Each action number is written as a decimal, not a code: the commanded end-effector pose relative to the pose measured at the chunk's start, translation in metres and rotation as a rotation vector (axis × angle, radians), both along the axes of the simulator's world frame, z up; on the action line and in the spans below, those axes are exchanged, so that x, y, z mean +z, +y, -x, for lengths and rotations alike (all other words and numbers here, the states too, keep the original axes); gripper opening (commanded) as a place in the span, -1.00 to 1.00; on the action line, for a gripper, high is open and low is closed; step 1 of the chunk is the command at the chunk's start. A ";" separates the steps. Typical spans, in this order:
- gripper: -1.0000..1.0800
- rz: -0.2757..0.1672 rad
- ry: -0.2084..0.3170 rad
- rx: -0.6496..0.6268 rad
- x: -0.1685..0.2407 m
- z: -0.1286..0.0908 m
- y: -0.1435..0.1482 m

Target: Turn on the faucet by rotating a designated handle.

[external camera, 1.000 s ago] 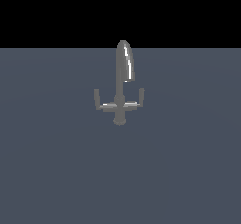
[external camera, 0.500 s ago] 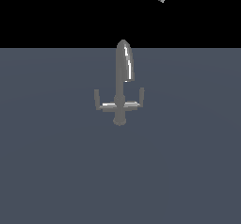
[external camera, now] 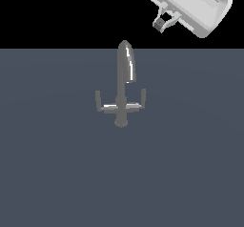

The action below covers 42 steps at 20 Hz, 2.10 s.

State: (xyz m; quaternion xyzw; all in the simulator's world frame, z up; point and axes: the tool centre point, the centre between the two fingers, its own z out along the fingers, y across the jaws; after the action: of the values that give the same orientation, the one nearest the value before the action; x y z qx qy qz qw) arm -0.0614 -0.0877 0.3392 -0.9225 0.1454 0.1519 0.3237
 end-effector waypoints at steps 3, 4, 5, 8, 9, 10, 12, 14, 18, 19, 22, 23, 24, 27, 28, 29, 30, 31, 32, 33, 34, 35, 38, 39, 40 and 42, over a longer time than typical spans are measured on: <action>-1.00 -0.084 0.033 -0.031 -0.023 -0.018 -0.005; -1.00 -0.103 0.040 -0.038 -0.028 -0.022 -0.006; -1.00 -0.121 0.048 -0.045 -0.033 -0.026 -0.006; -1.00 -0.179 0.072 -0.067 -0.049 -0.037 -0.008; -1.00 -0.198 0.080 -0.074 -0.055 -0.041 -0.009; -1.00 -0.217 0.088 -0.081 -0.060 -0.045 -0.009; -1.00 -0.256 0.104 -0.095 -0.071 -0.052 -0.010; -1.00 -0.296 0.120 -0.110 -0.083 -0.059 -0.010; -1.00 -0.377 0.155 -0.140 -0.107 -0.073 -0.009; -1.00 -0.397 0.163 -0.148 -0.113 -0.077 -0.009; -1.00 -0.458 0.190 -0.171 -0.131 -0.087 -0.007; -1.00 -0.479 0.199 -0.178 -0.137 -0.090 -0.006; -1.00 -0.500 0.208 -0.186 -0.144 -0.093 -0.005; -1.00 -0.557 0.233 -0.208 -0.161 -0.102 -0.002; -1.00 -0.574 0.240 -0.214 -0.166 -0.105 -0.001; -1.00 -0.590 0.247 -0.221 -0.171 -0.107 0.001; -1.00 -0.604 0.254 -0.226 -0.175 -0.110 0.002; -1.00 -0.618 0.260 -0.232 -0.180 -0.112 0.003; -1.00 -0.631 0.266 -0.237 -0.184 -0.114 0.004; -1.00 -0.643 0.272 -0.241 -0.187 -0.115 0.005; -1.00 -0.654 0.277 -0.245 -0.191 -0.117 0.006; -1.00 -0.664 0.281 -0.249 -0.194 -0.119 0.007; -1.00 -0.687 0.293 -0.259 -0.201 -0.122 0.010; -1.00 -0.693 0.295 -0.261 -0.203 -0.123 0.011; -1.00 -0.698 0.298 -0.263 -0.205 -0.124 0.011; -1.00 -0.704 0.301 -0.265 -0.207 -0.125 0.012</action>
State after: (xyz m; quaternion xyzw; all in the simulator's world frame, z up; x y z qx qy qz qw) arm 0.0622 -0.0761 0.1341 -0.6985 0.2475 0.2819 0.6094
